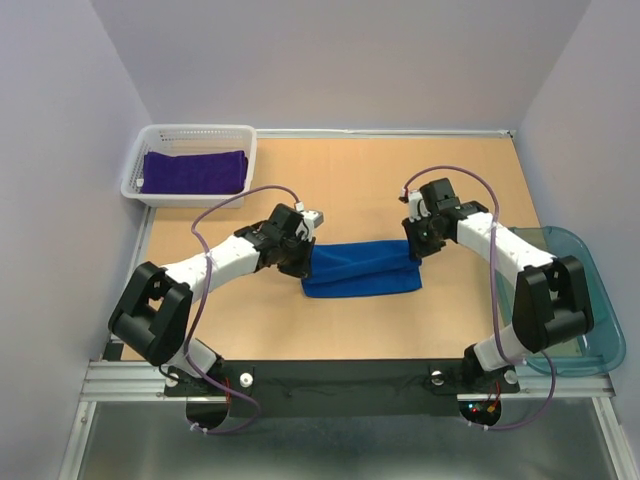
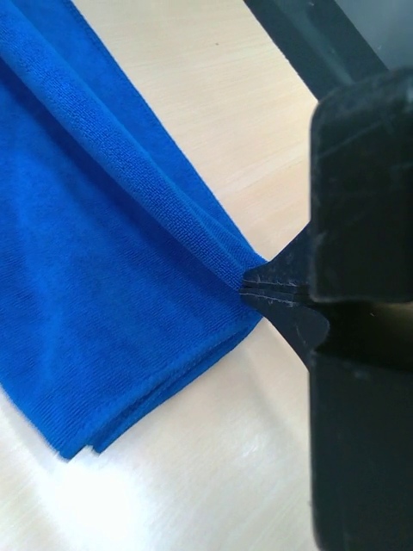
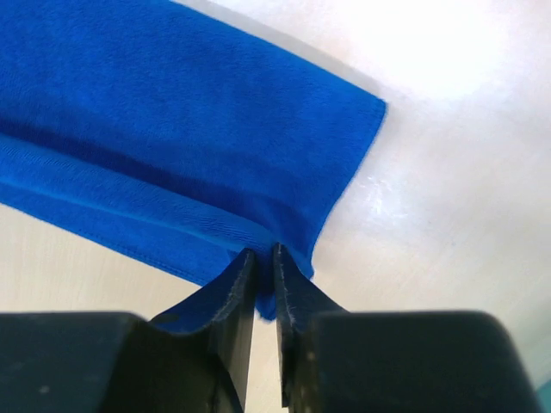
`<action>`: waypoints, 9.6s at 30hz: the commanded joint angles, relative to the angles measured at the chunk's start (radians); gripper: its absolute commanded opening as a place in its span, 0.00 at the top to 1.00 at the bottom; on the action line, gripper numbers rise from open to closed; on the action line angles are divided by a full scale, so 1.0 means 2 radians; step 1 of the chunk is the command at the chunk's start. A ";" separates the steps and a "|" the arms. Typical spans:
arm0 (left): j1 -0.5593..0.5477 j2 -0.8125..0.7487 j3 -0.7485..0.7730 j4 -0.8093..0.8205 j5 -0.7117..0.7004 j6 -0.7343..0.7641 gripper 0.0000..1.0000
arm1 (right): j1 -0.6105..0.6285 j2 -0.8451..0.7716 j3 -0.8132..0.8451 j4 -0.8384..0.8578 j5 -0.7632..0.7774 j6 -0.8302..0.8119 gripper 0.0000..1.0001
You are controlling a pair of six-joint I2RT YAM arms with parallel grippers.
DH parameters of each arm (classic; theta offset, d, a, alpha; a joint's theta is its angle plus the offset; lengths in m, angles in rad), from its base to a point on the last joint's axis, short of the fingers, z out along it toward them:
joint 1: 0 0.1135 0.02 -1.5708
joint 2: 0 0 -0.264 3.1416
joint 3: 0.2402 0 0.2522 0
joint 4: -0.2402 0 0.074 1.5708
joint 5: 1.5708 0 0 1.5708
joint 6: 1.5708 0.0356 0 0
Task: Fold and stack the towels
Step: Fold the towel, then neatly place the folded towel into the bin
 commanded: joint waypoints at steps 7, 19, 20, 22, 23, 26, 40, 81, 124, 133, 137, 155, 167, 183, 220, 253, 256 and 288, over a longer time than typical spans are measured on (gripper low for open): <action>-0.016 -0.047 -0.053 -0.002 0.017 -0.062 0.92 | 0.004 -0.074 -0.017 -0.020 -0.040 0.029 0.58; -0.022 -0.137 -0.085 -0.004 0.016 -0.124 0.25 | 0.004 -0.129 -0.030 -0.007 -0.065 0.185 0.48; -0.022 -0.148 -0.084 -0.006 0.011 -0.134 0.26 | 0.004 -0.134 -0.039 0.002 -0.058 0.197 0.48; -0.023 -0.174 -0.084 -0.007 -0.015 -0.176 0.26 | 0.004 -0.142 -0.058 0.029 -0.047 0.220 0.49; -0.022 -0.181 -0.086 -0.005 -0.022 -0.188 0.26 | 0.004 -0.147 -0.062 0.039 -0.041 0.234 0.49; -0.022 -0.187 -0.101 0.003 -0.060 -0.242 0.26 | 0.004 -0.147 -0.073 0.075 -0.044 0.261 0.49; -0.022 -0.081 -0.145 0.049 -0.089 -0.285 0.56 | 0.005 -0.099 -0.148 0.158 -0.077 0.292 0.50; 0.010 -0.072 -0.064 0.063 -0.062 -0.220 0.68 | 0.004 -0.049 -0.146 0.271 -0.051 0.313 0.57; 0.060 -0.083 -0.161 0.053 -0.101 -0.234 0.91 | 0.134 -0.124 -0.268 0.168 0.026 0.392 0.64; 0.082 -0.111 -0.170 0.058 -0.078 -0.228 0.91 | 0.104 -0.203 -0.254 0.142 -0.017 0.363 0.64; 0.082 -0.113 -0.166 0.056 -0.077 -0.228 0.90 | 0.105 -0.216 -0.211 0.135 -0.066 0.352 0.64; 0.107 -0.144 -0.186 0.049 -0.083 -0.230 0.91 | 0.086 -0.080 -0.260 0.171 0.032 0.362 0.68; 0.108 -0.172 -0.199 0.069 -0.015 -0.247 0.87 | 0.012 -0.080 -0.187 0.133 0.063 0.270 0.65; -0.032 -0.119 -0.095 0.080 -0.054 -0.277 0.57 | 0.013 -0.070 -0.089 0.124 0.012 0.249 0.71; -0.003 -0.140 -0.046 0.001 -0.094 -0.256 0.23 | 0.101 -0.100 -0.042 0.115 0.055 0.149 0.51; 0.290 -0.202 -0.142 0.049 -0.101 -0.113 0.02 | 0.431 0.281 0.216 0.094 0.208 0.199 0.40; 0.290 -0.204 -0.144 0.050 -0.098 -0.112 0.02 | 0.433 0.295 0.205 0.086 0.226 0.207 0.41; 0.142 -0.139 -0.245 0.243 0.042 -0.354 0.02 | 0.392 0.123 0.040 0.325 0.163 0.265 1.00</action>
